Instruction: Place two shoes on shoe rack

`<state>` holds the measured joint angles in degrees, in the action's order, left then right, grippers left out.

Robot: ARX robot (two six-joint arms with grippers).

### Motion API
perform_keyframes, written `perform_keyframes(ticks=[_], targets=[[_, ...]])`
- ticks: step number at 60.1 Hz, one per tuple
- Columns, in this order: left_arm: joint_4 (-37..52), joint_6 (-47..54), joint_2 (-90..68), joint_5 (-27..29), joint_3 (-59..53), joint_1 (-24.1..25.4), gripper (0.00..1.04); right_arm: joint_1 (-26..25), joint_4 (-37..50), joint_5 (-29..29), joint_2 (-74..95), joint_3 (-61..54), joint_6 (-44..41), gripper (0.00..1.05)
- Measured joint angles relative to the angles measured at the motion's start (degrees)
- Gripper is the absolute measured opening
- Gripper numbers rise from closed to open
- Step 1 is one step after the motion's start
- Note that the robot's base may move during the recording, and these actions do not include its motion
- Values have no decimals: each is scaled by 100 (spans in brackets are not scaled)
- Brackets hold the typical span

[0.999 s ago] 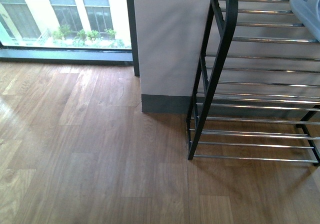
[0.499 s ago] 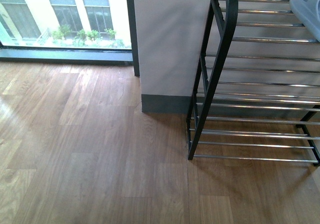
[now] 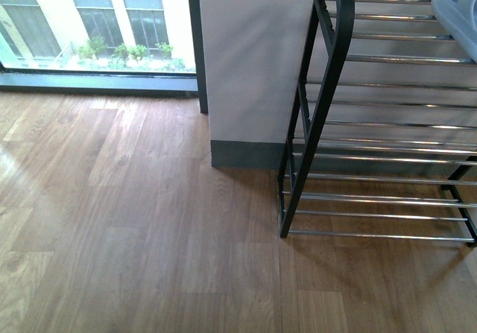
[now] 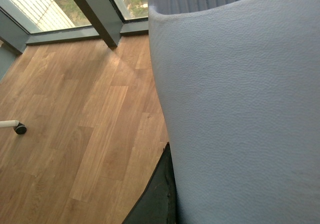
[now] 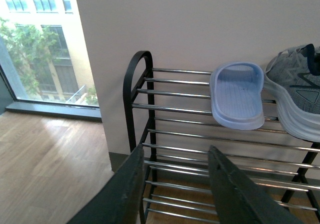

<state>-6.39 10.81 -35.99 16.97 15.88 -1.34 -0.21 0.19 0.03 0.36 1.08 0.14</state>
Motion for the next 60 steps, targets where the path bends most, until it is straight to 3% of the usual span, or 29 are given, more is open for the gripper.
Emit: perform_keyframes(ticks=[11,18,60], targets=[[0,-2,0,11,0,2,2,0,0,-15,-4,0,0,68],[0,0,0,17,0,0,2,0,0,-20,-4,0,2,96],[0,-2,0,-15,0,-9,2,11,-9,15,-7,0,2,95]])
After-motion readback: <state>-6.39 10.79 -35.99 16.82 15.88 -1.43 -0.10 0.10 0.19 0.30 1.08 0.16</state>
